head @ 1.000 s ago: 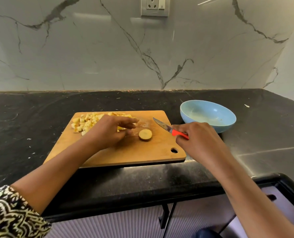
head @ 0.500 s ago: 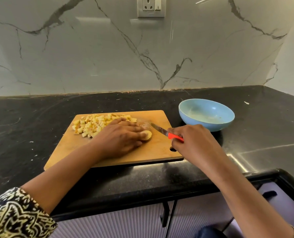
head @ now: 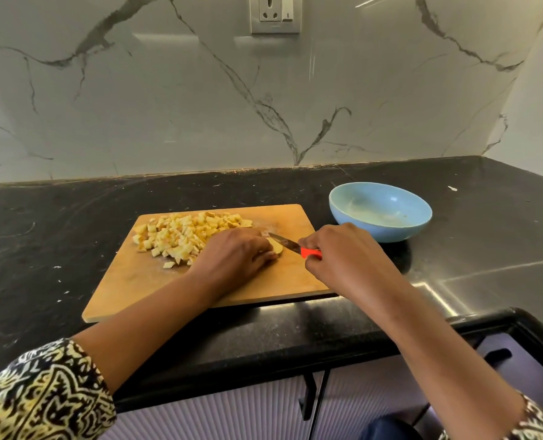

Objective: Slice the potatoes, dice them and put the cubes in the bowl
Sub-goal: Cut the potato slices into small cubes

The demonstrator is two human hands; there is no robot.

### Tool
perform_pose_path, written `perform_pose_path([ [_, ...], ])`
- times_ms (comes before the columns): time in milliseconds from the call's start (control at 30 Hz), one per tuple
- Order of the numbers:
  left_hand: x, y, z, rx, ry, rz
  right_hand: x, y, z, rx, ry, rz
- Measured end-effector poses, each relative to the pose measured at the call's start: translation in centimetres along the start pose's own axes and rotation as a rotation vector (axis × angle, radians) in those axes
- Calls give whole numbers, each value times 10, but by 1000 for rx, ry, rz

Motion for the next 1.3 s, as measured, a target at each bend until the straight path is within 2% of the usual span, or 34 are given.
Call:
perform_pose_path([
  [333,-3,1,-2,13,1,-8,4,0,-15,-138,-252,-94],
  [433,-3,2,-3,-2,-1,-22,-5,-21,-1,-117,-241,-146],
  [700,-4,-5,-7,-37,-49,-45,-31,-38,15,-53,-98,-57],
  [833,-9,-11,-8,-58,-27,-86,-17,-23,5,-46,-39,48],
  [967,-12,-13,-7,-43,13,-142,0,-10,-5,-52,-23,-9],
  [1300,-8,-6,-8,-15,111,-229,16,2,-21,-97,-218,-89],
])
Point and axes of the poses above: each hand's wrist, its own y-axis towards the middle knuckle, its own x-axis out of the palm, z = x × y, the point moved 2 cm from there along y, towards the middle knuckle, and after that the axes turned 11 degrees about -y, right-handed, at the moved point
